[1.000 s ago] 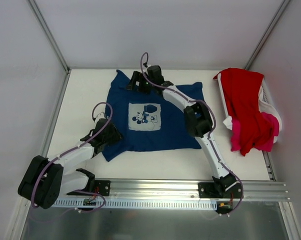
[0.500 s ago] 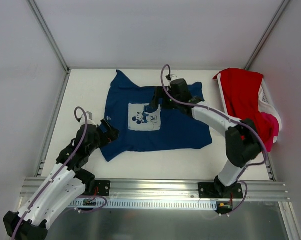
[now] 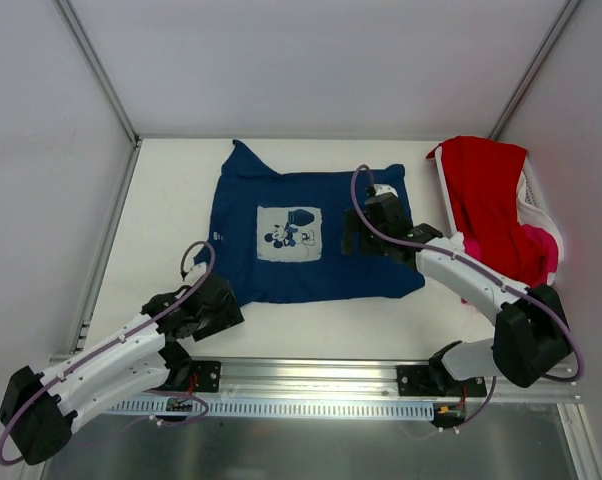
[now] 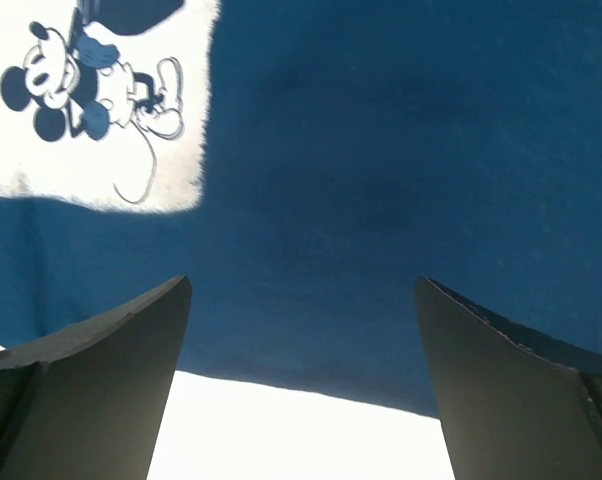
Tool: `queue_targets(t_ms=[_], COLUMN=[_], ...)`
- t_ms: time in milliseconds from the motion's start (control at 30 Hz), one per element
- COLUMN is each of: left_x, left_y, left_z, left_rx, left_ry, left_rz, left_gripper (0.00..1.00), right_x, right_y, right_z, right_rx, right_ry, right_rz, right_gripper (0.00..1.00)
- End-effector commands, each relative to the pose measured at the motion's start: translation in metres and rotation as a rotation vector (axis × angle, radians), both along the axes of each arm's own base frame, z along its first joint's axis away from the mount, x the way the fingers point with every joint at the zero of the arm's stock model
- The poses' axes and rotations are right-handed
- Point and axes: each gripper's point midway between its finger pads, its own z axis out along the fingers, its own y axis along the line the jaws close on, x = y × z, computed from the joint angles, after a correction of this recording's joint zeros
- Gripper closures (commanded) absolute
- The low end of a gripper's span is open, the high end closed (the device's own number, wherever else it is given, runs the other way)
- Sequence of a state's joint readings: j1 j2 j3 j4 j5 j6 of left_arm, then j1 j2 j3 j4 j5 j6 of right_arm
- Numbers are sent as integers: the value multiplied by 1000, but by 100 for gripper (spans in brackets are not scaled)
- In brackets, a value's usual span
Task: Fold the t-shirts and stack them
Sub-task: Flatten the tshirt out
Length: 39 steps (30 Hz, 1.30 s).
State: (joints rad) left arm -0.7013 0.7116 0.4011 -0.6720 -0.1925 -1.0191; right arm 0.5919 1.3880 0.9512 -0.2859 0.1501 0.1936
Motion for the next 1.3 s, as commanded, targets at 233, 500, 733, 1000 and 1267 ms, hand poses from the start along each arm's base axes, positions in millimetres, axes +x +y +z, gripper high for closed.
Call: queue_targets(t_ms=[233, 500, 733, 1000, 1267], left_x=[-7, 3, 12, 14, 19], left_y=[18, 27, 36, 39, 39], left_z=[-22, -22, -18, -18, -15], left_rx=[151, 239, 289, 299, 315], left_ry=[-14, -70, -115, -127, -144], left_rz=[114, 169, 204, 226, 236], left_gripper=[27, 31, 42, 59, 76], right_x=[-16, -14, -15, -14, -14], right_y=[-19, -17, -16, -15, -14], right_z=[1, -1, -8, -16, -22], right_rx=[-25, -34, -46, -58, -69], right_ry=[-26, -17, 4, 22, 35], right_rz=[-37, -23, -17, -15, -13], right_gripper=[3, 2, 2, 2, 3])
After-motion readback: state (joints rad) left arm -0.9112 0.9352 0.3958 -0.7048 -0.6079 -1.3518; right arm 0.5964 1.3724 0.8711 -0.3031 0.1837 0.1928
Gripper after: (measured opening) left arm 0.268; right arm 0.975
